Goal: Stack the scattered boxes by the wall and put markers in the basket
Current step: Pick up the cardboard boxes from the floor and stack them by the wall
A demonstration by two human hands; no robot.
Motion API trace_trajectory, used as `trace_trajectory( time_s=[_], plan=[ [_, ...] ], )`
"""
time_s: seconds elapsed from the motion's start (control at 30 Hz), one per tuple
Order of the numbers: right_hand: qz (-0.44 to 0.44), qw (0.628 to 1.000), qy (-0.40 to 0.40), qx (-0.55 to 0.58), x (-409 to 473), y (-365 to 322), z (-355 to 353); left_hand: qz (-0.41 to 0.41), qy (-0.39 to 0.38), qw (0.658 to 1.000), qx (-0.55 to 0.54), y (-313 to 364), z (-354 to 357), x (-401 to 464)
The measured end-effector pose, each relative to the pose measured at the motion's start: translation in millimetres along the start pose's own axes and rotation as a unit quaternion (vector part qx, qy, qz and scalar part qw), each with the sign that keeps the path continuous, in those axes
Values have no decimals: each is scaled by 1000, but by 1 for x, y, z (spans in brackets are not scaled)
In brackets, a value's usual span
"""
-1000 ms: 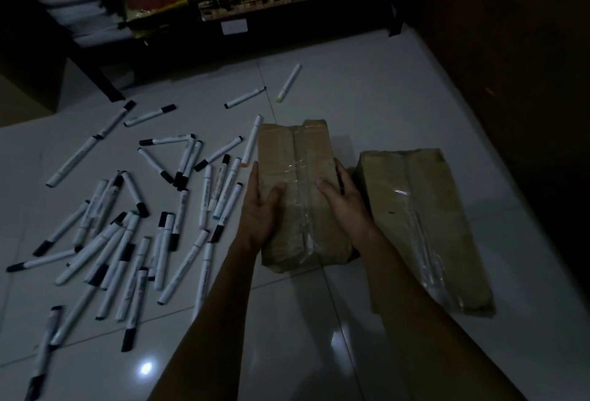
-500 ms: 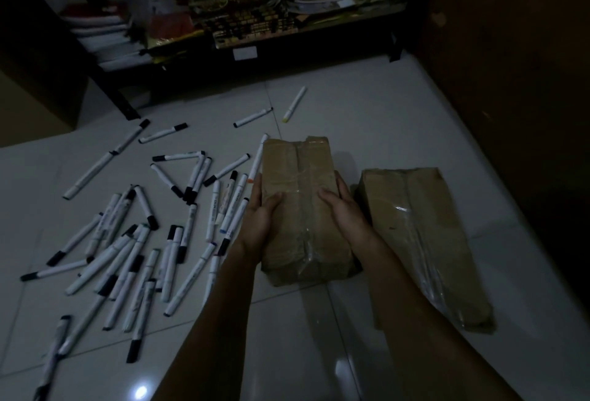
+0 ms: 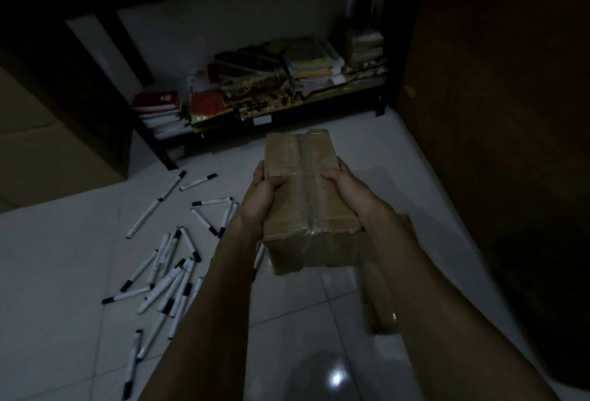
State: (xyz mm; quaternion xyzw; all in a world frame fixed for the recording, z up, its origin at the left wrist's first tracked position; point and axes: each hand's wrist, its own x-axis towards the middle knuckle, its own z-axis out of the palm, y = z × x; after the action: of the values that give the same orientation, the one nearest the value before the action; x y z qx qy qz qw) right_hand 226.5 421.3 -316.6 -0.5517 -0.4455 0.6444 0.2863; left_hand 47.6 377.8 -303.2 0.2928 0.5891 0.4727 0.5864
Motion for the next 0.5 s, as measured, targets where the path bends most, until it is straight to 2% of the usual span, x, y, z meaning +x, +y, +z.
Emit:
trace_trajectory(
  time_s=[0.1,0.2,0.37,0.5],
  plan=[
    [-14,999,-33,27,-38,-79,-1,-13,-34,999,-39,76,7,-35],
    [-36,997,-43,57,-81,-155,3,9,-47,996,-74,149,13,-73],
    [-42,993,-7,107,-166,-276,4,65,7,997,-49,283,36,-146],
    [-78,987,-18,138,-223,-361,10,88,35,995,-43,367,50,-197]
  ],
)
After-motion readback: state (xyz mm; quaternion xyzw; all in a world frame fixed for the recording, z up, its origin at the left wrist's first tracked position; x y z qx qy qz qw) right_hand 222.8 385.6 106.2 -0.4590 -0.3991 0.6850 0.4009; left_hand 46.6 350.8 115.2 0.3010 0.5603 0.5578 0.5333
